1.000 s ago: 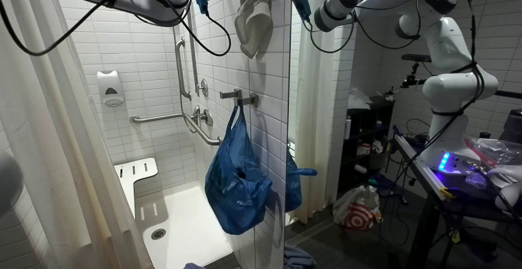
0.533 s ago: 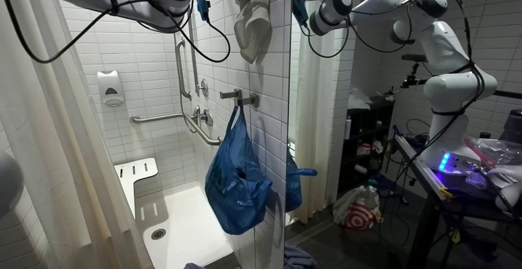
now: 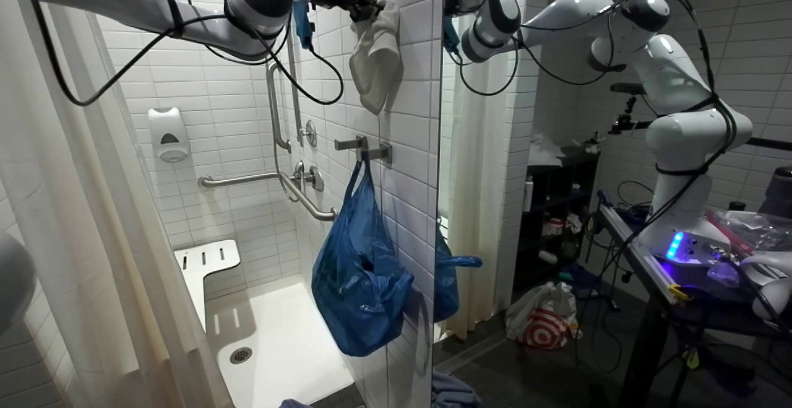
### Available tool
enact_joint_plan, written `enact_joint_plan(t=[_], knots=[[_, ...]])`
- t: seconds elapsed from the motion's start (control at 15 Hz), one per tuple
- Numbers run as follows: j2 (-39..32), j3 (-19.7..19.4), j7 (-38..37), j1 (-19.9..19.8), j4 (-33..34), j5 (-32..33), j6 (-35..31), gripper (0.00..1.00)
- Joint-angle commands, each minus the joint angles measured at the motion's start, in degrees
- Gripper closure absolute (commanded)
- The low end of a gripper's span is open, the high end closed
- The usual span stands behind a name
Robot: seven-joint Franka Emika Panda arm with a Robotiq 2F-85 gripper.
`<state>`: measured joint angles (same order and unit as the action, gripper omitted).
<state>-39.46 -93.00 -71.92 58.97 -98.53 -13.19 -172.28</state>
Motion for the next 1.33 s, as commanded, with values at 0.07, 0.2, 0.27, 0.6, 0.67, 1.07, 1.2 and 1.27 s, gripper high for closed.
enact_joint_plan(t=[0.07,0.2,0.27,0.6,0.67,1.07,1.2,1.27], knots=[[-0.8,7.5,1.8,-6.7,4.9,0.6,4.7,0.98],[-0.9,10.4,2.0,-8.2,6.1,1.4,6.2,0.98],[-1.0,11.8,2.1,-9.1,6.7,1.8,6.9,0.98],[-0.6,16.3,1.7,-11.9,8.7,4.4,9.0,0.98],[-0.2,16.5,1.7,-11.9,8.5,5.0,9.1,0.98],[2.0,15.9,0.8,-11.7,7.8,5.9,8.1,0.98],[2.5,15.4,0.5,-11.3,7.4,6.0,7.8,0.98],[3.1,14.8,0.5,-10.7,6.9,6.2,7.8,0.98]])
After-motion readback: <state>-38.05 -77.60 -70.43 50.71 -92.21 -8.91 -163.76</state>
